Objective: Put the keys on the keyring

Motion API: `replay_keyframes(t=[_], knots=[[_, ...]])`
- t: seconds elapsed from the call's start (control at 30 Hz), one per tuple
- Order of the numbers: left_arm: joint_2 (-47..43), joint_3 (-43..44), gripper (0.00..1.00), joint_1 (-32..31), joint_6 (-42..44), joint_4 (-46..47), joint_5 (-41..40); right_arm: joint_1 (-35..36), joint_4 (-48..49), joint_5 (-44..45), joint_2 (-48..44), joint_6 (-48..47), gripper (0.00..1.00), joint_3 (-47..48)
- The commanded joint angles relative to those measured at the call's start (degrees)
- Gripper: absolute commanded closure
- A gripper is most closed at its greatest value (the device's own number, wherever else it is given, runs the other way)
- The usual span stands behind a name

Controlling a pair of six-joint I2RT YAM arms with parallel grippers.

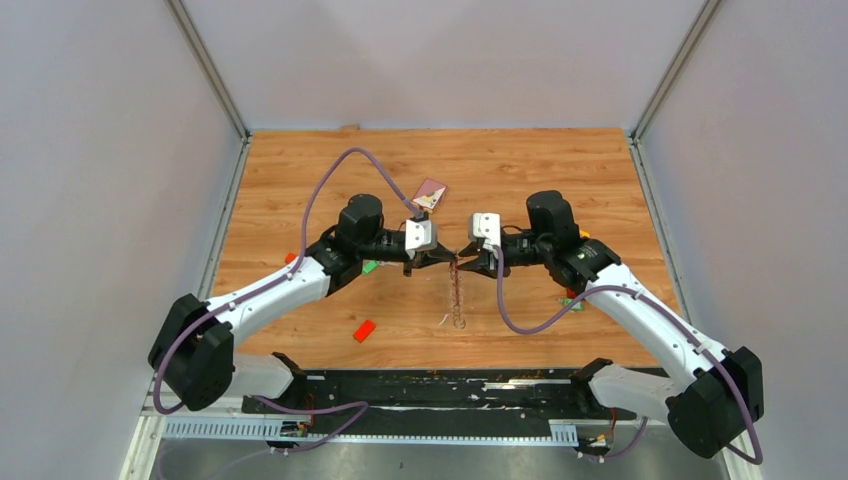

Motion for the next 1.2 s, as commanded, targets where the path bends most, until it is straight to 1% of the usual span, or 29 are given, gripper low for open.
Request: replay_keyframes(t=[0.0, 0.1, 0.3, 0.47, 0.5, 0.57, 0.6, 0.67, 0.7, 0.8, 0.83, 0.9, 1.03, 1.17], knots=[[-2.1, -0.2, 1.0, -0.1, -1.9, 4.1, 1.6, -0.2, 1.8, -1.2, -0.2, -0.8, 0.74, -0.2], [-2.2, -0.3, 1.0, -0.1, -2.1, 4.3, 1.7, -0.2, 2.3, -1.1, -0.2, -0.7, 0.84, -0.5], [-2.1, -0.8, 1.0, -0.1, -2.7, 5.1, 1.8, -0.2, 3.1, -0.1, -0.4, -0.7, 0.99, -0.9], [-2.1, -1.3, 1.0, -0.1, -1.9, 5.2, 3.2, -0.2, 3.8, 1.3, -1.9, -2.3, 1.0, -1.8], [-2.1, -1.5, 0.96, -0.2, -1.4, 5.2, 3.6, -0.2, 3.5, 1.3, -2.5, -3.7, 1.0, -2.1], [-2.5, -1.8, 0.81, -0.1, 0.9, 3.9, 4.2, 0.1, 2.8, 1.5, -4.0, -7.5, 1.0, -3.0], [-2.8, -1.8, 0.76, -0.1, 3.0, 2.5, 4.1, 0.5, 2.3, 1.9, -4.9, -9.9, 1.0, -4.0], [-3.6, -1.3, 0.64, -0.1, 7.5, -1.3, 3.7, 1.0, 2.0, 3.3, -6.7, -14.7, 1.0, -5.8], [-3.7, -1.0, 0.59, -0.1, 9.6, -3.5, 3.2, 1.4, 1.8, 4.2, -7.5, -17.7, 1.0, -6.7], [-4.0, 0.5, 0.45, -0.1, 15.5, -10.1, 2.6, 2.5, 1.5, 7.5, -9.5, -23.0, 1.0, -8.6], [-3.9, 1.0, 0.42, -0.1, 17.9, -12.2, 2.3, 2.8, 1.6, 8.4, -10.3, -24.4, 1.0, -9.1], [-3.6, 1.7, 0.4, -0.1, 19.3, -15.1, 1.3, 3.3, 2.4, 10.4, -12.0, -26.8, 1.0, -10.3], [-2.8, 2.1, 0.4, -0.1, 20.1, -15.7, -1.6, 4.7, 3.8, 13.9, -15.6, -32.1, 1.0, -12.9], [-2.5, 2.1, 0.4, -0.1, 19.0, -15.1, -3.9, 6.1, 5.2, 18.1, -18.0, -35.7, 1.0, -15.1]])
